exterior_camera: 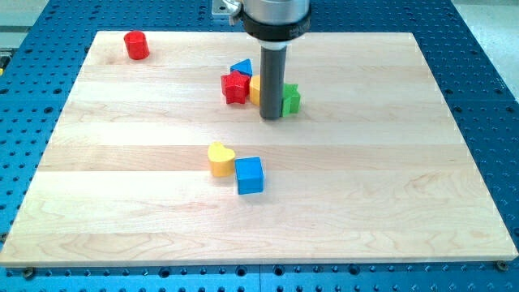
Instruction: Push the green star towards the top right of the board
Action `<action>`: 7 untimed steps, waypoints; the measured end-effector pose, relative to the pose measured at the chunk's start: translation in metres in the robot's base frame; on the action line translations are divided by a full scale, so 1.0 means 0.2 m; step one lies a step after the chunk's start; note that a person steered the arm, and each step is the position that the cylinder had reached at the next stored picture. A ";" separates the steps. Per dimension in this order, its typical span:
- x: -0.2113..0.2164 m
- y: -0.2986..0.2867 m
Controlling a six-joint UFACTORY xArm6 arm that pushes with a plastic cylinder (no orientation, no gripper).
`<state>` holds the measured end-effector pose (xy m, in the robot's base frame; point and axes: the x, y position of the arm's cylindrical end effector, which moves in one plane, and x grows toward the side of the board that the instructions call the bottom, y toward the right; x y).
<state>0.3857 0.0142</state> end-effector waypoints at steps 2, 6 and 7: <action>-0.22 0.28; -0.29 0.72; -0.56 0.75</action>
<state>0.2741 0.1640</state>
